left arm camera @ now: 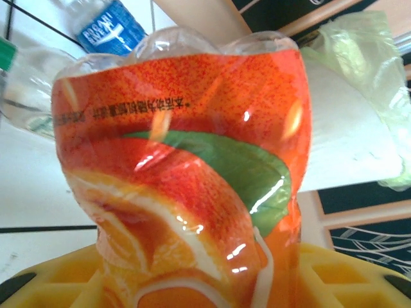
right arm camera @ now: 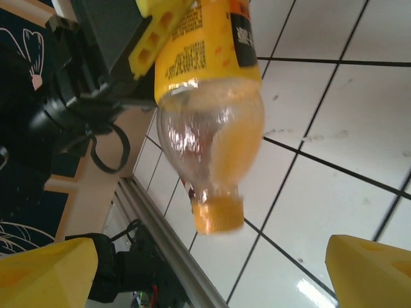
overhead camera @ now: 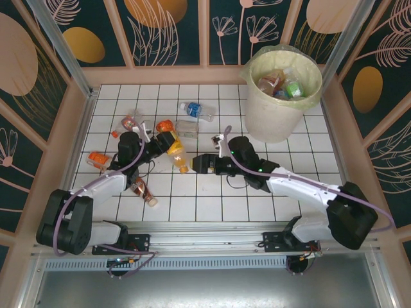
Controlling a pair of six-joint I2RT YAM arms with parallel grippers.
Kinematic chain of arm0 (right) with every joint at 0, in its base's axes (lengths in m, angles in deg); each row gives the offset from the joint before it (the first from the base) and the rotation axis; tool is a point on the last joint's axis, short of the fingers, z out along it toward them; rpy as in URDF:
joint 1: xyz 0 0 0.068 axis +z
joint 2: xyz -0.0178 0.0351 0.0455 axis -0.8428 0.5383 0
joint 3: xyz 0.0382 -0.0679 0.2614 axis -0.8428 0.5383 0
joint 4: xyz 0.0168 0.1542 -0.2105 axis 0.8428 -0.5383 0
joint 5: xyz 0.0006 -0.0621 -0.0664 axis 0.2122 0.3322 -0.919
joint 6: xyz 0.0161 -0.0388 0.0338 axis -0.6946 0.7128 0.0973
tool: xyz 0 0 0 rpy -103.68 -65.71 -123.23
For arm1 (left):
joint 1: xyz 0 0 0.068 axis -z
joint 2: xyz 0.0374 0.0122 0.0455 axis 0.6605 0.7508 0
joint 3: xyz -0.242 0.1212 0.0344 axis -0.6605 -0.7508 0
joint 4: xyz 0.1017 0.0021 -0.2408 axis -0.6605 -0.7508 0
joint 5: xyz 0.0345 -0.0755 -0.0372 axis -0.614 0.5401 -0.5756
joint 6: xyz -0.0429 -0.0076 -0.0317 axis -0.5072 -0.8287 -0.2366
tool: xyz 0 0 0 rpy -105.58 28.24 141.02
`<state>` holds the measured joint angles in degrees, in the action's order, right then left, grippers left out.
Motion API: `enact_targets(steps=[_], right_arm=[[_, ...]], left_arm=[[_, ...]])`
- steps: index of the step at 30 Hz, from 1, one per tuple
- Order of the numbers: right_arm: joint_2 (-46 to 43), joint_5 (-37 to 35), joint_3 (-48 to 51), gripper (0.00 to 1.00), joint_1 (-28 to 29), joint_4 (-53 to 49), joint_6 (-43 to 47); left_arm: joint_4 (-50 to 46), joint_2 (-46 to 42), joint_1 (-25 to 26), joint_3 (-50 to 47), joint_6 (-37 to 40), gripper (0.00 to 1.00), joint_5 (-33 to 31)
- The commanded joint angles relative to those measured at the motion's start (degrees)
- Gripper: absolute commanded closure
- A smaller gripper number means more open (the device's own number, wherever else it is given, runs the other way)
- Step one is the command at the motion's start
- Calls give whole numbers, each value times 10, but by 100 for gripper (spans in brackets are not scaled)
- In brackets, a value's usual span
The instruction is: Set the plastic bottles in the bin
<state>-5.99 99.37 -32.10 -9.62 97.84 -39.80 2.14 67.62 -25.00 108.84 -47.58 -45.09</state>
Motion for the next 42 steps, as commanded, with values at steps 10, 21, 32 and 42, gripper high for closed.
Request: enact_targets(steps=[10,21,32,42], right_arm=[[107,18,-85,10,25,66,7],[132,24,-91,26,25,99,8],[129,33,-77,43,25,112,9],[68,-6,-52,46,3,68,19]], left_arm=[[124,-1,26,-27,-80,48,55],[141,10,33,-30,-94,46,62],[187,24,41,-35,-119,40,55],[198,-3,41,-17,-99,1,49]])
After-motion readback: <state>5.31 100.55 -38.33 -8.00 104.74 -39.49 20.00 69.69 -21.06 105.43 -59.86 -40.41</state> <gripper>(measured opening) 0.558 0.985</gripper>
